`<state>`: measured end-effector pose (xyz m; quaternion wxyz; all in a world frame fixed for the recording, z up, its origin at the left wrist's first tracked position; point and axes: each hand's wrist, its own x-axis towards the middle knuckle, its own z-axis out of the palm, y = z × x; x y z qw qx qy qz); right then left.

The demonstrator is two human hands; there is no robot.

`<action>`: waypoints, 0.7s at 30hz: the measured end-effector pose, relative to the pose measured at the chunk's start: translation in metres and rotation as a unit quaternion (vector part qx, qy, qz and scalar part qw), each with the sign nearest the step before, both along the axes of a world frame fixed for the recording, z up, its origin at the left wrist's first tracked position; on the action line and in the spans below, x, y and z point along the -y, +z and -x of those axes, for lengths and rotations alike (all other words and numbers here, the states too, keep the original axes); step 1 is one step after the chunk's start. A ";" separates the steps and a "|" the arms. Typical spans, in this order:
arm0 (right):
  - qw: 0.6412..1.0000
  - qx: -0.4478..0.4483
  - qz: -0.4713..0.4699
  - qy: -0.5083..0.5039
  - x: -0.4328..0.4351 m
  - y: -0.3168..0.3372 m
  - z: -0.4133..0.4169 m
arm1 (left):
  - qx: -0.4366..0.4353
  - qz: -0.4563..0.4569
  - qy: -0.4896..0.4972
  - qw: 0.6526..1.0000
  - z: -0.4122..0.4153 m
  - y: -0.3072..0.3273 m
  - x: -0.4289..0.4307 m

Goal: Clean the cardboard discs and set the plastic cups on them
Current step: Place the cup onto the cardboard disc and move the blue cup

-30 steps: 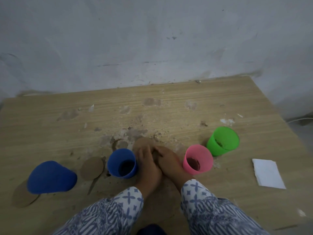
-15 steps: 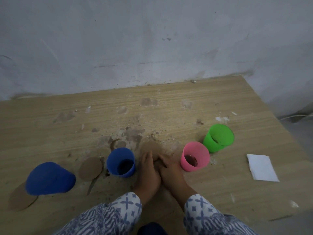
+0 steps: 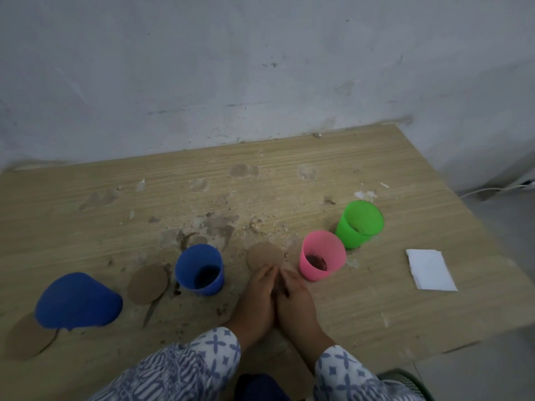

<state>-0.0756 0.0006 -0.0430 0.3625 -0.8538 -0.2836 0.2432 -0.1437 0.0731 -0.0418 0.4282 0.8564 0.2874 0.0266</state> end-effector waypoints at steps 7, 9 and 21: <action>0.997 0.040 0.048 0.050 0.003 0.004 -0.004 | -0.061 -0.043 0.082 0.994 -0.005 0.006 -0.004; 0.995 0.047 0.059 0.063 0.000 0.008 -0.006 | -0.098 -0.040 0.094 0.990 -0.010 0.004 -0.007; 0.989 0.070 0.072 0.108 0.004 0.019 -0.011 | -0.090 -0.060 0.085 0.991 -0.022 -0.004 -0.016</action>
